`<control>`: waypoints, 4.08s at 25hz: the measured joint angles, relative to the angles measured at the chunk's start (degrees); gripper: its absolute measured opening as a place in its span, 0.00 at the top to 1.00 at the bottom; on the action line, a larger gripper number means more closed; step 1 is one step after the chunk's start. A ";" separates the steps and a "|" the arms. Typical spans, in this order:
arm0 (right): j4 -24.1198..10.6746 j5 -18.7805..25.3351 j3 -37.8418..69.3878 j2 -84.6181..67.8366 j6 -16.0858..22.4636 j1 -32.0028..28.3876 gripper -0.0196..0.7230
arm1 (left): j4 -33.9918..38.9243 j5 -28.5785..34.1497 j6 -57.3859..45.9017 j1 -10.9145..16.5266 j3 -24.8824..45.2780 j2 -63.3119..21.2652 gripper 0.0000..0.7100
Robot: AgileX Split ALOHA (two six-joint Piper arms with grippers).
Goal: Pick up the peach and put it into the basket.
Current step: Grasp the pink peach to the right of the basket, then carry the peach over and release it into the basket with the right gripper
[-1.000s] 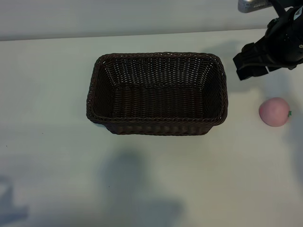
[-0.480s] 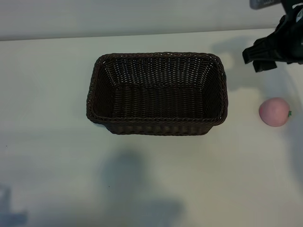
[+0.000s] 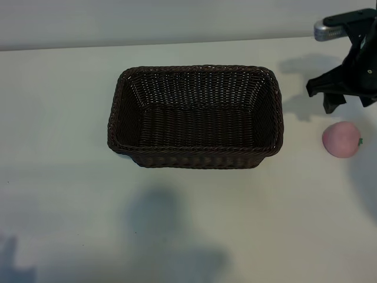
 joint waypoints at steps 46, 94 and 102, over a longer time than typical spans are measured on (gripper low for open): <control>-3.71 -10.17 5.03 10.15 7.40 -4.12 0.92 | 0.00 0.00 -0.07 -3.66 0.00 0.00 0.24; 2.78 0.56 -16.11 6.66 5.37 23.54 0.92 | 0.00 0.00 0.04 -3.66 0.00 0.00 0.24; 2.78 -2.51 -16.15 12.18 5.37 23.54 0.92 | 0.00 0.00 0.04 -3.66 0.00 0.00 0.24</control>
